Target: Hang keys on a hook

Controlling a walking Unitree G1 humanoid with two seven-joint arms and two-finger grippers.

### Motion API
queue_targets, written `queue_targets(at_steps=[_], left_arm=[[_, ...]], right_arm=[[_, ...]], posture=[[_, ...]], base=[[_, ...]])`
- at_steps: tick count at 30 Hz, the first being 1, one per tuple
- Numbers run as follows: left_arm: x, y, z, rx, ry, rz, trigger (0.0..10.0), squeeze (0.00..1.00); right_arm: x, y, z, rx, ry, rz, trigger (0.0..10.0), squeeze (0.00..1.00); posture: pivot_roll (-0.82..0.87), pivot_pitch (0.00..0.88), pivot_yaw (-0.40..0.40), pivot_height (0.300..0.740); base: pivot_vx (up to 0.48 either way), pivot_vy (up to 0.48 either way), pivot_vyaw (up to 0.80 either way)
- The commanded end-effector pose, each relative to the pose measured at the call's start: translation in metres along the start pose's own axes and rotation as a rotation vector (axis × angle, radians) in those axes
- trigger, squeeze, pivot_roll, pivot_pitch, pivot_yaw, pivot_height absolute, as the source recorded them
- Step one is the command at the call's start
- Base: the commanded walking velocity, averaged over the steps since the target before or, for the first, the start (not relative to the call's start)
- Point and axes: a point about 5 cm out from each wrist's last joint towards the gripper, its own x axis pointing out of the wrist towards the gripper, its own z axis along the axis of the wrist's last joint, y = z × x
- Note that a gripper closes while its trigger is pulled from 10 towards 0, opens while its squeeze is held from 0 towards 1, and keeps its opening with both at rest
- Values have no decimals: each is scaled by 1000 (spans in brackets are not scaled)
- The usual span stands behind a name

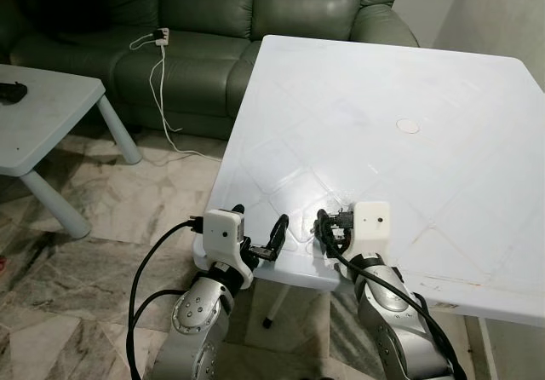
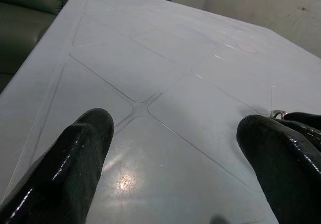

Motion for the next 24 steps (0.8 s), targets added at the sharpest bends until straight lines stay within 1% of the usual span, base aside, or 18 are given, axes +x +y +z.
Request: queue_targets(at_steps=[1, 14, 15, 16, 17, 21, 24], left_arm=[[-2, -2, 2, -10, -6, 1, 10000, 0], [-2, -3, 2, -13, -6, 1, 10000, 0], [-2, -2, 2, -12, -5, 1, 10000, 0], [-2, -2, 2, -12, -5, 1, 10000, 0], [-2, -2, 2, -12, -5, 1, 10000, 0], [-2, -3, 2, -11, -4, 0, 10000, 0], [-2, -3, 2, -11, -5, -2, 10000, 0]], right_arm=[[-2, 3, 1, 19, -3, -11, 0, 0], [-3, 3, 0, 17, 4, -26, 0, 0], [-3, 4, 1, 20, 0, -18, 4784, 0], [-2, 4, 1, 21, -2, -13, 4784, 0], [-2, 4, 1, 20, 0, -13, 10000, 0], [-2, 4, 0, 21, 6, -11, 10000, 0], [-2, 5, 2, 20, -16, 3, 10000, 0]], posture=[[8, 129, -66, 740], [7, 128, -65, 740], [7, 128, -65, 740], [7, 128, -65, 740], [8, 126, -64, 740], [8, 125, -64, 740], [8, 118, -64, 740]], base=[[0, 0, 0], [0, 0, 0], [0, 0, 0], [0, 0, 0], [0, 0, 0], [0, 0, 0], [0, 0, 0]])
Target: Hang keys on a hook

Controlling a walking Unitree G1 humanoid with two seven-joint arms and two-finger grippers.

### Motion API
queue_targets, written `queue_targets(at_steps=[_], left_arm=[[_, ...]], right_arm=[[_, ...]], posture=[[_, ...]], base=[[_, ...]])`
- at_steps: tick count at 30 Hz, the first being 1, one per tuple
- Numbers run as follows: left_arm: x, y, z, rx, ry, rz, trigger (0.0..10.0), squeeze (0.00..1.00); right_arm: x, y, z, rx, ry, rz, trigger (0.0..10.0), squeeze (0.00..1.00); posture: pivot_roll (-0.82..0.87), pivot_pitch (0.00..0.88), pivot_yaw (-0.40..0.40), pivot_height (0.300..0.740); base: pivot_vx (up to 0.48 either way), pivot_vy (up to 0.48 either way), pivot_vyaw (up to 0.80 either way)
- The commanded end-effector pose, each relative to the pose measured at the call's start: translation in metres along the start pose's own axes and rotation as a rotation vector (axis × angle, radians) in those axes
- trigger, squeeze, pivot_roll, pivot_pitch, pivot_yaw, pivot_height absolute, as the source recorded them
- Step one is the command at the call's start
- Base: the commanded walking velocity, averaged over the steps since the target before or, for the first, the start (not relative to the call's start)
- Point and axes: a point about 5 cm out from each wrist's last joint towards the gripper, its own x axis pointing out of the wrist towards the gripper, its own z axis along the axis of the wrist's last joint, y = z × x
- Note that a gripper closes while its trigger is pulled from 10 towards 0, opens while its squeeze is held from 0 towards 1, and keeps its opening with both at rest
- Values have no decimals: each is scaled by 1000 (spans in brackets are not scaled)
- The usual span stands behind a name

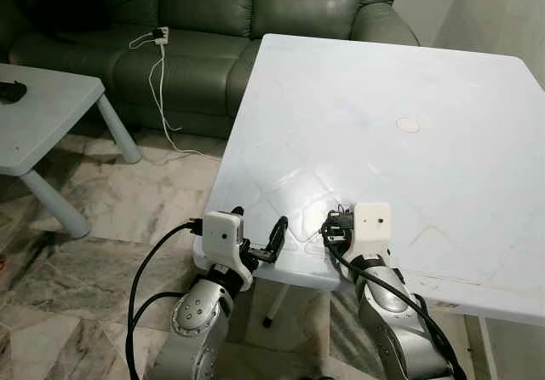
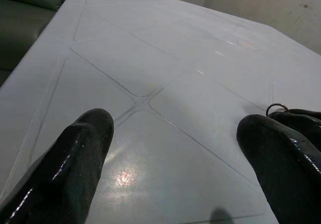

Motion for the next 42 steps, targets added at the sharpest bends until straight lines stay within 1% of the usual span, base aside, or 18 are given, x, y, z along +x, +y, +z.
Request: queue_targets(at_steps=[1, 4, 5, 7, 8, 20, 21, 24, 25, 26, 27, 28, 29, 31, 32, 42], left_arm=[[0, -3, 3, -7, -12, -6, 10000, 0], [0, -4, 3, -7, -12, -6, 10000, 0], [1, -4, 3, -9, -12, -7, 10000, 0], [1, -4, 3, -9, -12, -10, 10000, 0], [1, -4, 3, -8, -12, -10, 10000, 0], [2, -4, 4, -10, -15, -8, 10000, 0], [2, -4, 4, -10, -15, -8, 10000, 0], [2, -4, 4, -11, -14, -7, 10000, 0], [2, -4, 4, -11, -14, -7, 10000, 0], [2, -4, 4, -11, -13, -7, 10000, 0], [2, -4, 4, -11, -13, -6, 10000, 0], [2, -4, 4, -11, -13, -6, 10000, 0], [2, -4, 4, -12, -13, -5, 10000, 0], [2, -4, 4, -12, -13, -4, 10000, 0], [1, -4, 4, -13, -14, -2, 10000, 0], [2, -3, 5, -12, -16, 3, 10000, 0]], right_arm=[[-2, 6, 2, 24, -11, 17, 10000, 0], [-1, 6, 2, 28, -14, 17, 10000, 0], [-1, 6, 5, 31, -36, 18, 10000, 0], [-1, 6, 7, 63, -44, 24, 10000, 0], [-1, 7, 7, 63, -47, 26, 10000, 0], [0, 9, 7, 59, -37, 12, 10000, 0], [1, 8, 6, 46, -24, -12, 10000, 0], [2, 8, 4, 32, -6, -33, 10000, 0], [2, 8, 4, 32, -6, -36, 8353, 0], [2, 7, 4, 32, -6, -39, 8353, 0], [2, 8, 4, 40, -5, -38, 2314, 0], [2, 8, 4, 40, -5, -38, 2314, 0], [2, 7, 4, 35, -6, -47, 2000, 0], [3, 7, 4, 29, -4, -54, 1882, 0], [3, 7, 4, 26, -7, -56, 0, 0], [3, 9, 4, 29, -7, -55, 0, 0]], posture=[[8, 118, -64, 740], [8, 114, -63, 740], [9, 113, -63, 740], [9, 110, -63, 740], [9, 110, -63, 740], [14, 107, -62, 740], [14, 107, -62, 740], [15, 110, -62, 740], [15, 113, -61, 740], [15, 113, -61, 740], [15, 115, -61, 740], [15, 115, -61, 740], [16, 116, -61, 740], [16, 116, -61, 740], [16, 116, -61, 740], [19, 123, -62, 740]], base=[[0, 0, 0], [0, 0, 0], [0, 0, 0], [0, 0, 0], [0, 0, 0], [0, 0, 0], [0, 0, 0], [0, 0, 0], [0, 0, 0], [0, 0, 0], [0, 0, 0], [0, 0, 0], [0, 0, 0], [0, 0, 0], [0, 0, 0], [0, 0, 0]])
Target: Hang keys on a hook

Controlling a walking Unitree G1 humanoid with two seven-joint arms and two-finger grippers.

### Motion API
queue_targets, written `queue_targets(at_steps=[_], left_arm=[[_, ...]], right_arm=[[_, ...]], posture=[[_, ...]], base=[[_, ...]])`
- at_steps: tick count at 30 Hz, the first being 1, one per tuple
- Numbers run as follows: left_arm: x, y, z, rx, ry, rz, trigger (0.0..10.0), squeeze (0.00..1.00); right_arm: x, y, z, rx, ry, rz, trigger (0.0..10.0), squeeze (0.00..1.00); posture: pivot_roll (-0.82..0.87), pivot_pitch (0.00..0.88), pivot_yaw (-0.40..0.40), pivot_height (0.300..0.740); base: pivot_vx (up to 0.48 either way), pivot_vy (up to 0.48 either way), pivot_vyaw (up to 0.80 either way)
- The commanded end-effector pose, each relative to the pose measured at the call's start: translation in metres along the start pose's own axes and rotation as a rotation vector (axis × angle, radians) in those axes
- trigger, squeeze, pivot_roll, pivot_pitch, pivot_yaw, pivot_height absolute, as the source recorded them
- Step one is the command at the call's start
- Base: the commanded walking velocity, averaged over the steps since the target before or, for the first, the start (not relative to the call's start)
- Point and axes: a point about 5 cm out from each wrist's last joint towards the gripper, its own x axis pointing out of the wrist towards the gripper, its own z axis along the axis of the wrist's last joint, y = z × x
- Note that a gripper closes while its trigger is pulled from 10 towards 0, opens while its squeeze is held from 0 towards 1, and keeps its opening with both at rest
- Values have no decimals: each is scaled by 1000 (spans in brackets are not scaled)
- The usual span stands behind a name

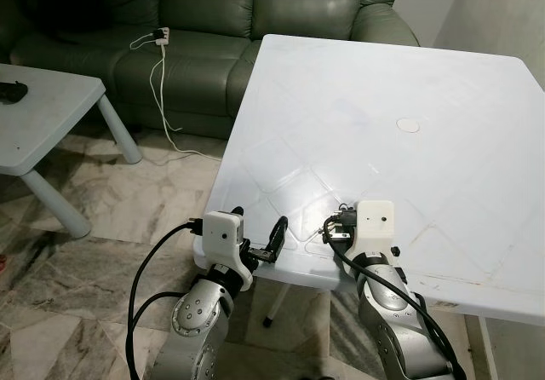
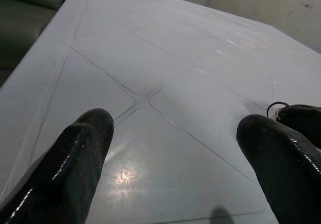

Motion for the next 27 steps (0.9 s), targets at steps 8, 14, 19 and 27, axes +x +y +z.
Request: queue_targets(at_steps=[8, 14, 19, 27], left_arm=[[2, -2, 6, -11, -22, 4, 10000, 0], [2, -2, 6, -12, -22, 8, 10000, 0], [2, -2, 5, -12, -22, 9, 10000, 0], [5, 0, 6, -24, -30, 15, 10000, 0]], right_arm=[[0, 13, 5, 55, -17, 28, 0, 0], [0, 11, 7, 74, -38, 28, 2118, 0], [-3, 10, 18, 144, -134, 128, 9176, 0], [-10, 6, 38, 308, -283, 277, 10000, 0]], posture=[[19, 124, -62, 740], [19, 125, -63, 740], [17, 119, -64, 740], [13, 101, -58, 740]], base=[[0, 0, 0], [0, 0, 0], [0, 0, 0], [0, 0, 0]])
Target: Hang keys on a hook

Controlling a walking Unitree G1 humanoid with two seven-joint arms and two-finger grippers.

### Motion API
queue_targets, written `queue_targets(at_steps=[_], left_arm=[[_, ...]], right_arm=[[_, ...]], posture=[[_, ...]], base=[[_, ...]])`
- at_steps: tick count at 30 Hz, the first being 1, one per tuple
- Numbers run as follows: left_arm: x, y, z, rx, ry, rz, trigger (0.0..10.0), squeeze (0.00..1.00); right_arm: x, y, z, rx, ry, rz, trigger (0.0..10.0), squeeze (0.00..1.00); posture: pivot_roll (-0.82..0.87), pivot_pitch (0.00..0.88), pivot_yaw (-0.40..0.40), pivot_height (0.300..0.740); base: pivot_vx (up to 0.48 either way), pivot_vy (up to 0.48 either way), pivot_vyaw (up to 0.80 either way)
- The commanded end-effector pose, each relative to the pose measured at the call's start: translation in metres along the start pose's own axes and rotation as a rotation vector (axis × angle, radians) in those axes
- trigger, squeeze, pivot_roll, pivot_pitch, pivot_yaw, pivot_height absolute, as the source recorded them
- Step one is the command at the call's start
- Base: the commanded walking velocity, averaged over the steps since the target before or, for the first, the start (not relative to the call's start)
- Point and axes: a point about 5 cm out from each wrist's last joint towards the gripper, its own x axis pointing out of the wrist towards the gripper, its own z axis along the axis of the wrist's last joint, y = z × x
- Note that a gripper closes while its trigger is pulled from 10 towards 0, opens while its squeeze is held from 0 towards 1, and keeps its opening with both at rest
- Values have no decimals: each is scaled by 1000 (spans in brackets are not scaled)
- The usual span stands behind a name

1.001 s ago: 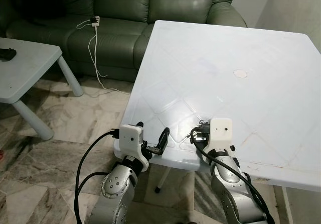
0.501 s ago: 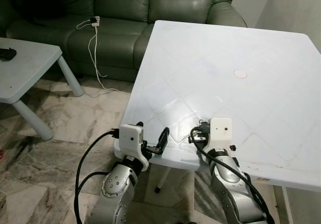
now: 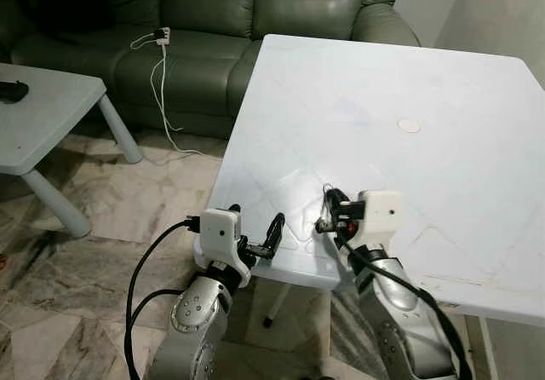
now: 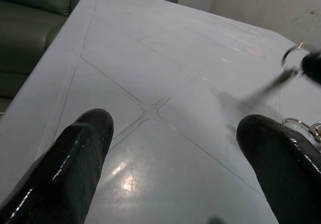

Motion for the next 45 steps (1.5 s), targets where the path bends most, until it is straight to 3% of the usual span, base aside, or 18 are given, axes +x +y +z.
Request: queue_targets(at_steps=[1, 9, 16, 23, 29, 35, 45], left_arm=[[2, -2, 2, -21, -12, 1, 10000, 0], [12, 14, 14, 2, -60, 46, 10000, 0], [18, 47, 41, 43, -151, 121, 10000, 0], [24, 71, 66, 75, -219, 186, 10000, 0], [20, 78, 67, 88, -232, 199, 10000, 0], [19, 77, 63, 77, -237, 213, 10000, 0], [26, 75, 65, 66, -248, 205, 10000, 0]], right_arm=[[0, 3, 10, 72, -68, 8, 10000, 0], [3, -19, 20, 4, -132, -42, 10000, 0], [0, -56, 37, -219, -165, -126, 10000, 0], [-4, -77, 50, -318, -188, -169, 10000, 0], [-10, -81, 49, -355, -173, -214, 10000, 0], [-15, -76, 39, -339, -126, -230, 10000, 0], [-8, -76, 39, -352, -124, -253, 10000, 0]], posture=[[12, 98, -58, 740], [4, 69, -46, 740], [-8, 45, -34, 740], [-16, 31, -21, 740], [-24, 23, -13, 740], [-30, 13, -10, 740], [-33, 5, -7, 740]], base=[[0, 0, 0], [0, 0, 0], [0, 0, 0], [0, 0, 0], [0, 0, 0], [0, 0, 0], [0, 0, -679]])
